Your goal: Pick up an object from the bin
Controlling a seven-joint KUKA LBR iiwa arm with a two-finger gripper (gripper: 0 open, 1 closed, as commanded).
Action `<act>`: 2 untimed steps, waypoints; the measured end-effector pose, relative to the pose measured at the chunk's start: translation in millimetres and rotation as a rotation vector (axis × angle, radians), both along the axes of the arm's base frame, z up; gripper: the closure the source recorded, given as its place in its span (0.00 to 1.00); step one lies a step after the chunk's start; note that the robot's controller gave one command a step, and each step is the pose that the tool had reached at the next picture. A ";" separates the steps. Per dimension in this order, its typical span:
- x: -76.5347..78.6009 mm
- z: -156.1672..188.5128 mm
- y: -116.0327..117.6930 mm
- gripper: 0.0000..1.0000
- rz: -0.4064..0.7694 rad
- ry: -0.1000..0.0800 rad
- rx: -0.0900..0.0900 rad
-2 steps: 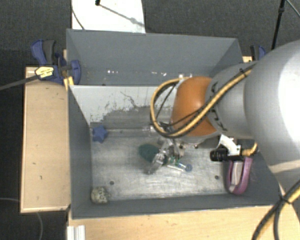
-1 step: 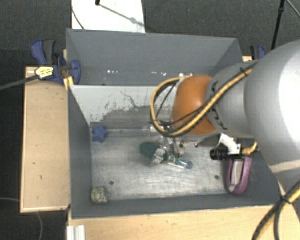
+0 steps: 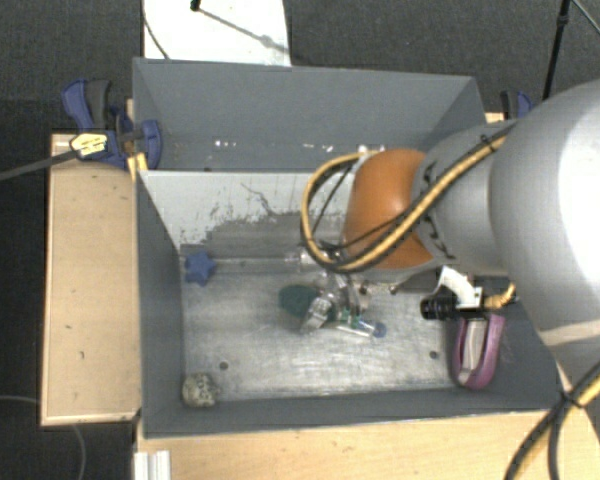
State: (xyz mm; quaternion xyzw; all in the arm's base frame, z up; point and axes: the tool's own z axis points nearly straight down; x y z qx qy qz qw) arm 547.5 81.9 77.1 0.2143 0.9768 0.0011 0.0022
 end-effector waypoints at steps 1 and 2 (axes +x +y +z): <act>0.7 19.2 -0.1 1.00 0.002 -0.001 0.000; 2.9 106.2 0.2 1.00 0.007 -0.005 0.001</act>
Offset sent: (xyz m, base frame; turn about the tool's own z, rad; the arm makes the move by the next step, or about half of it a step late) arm -0.0001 -0.0001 0.0182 0.0000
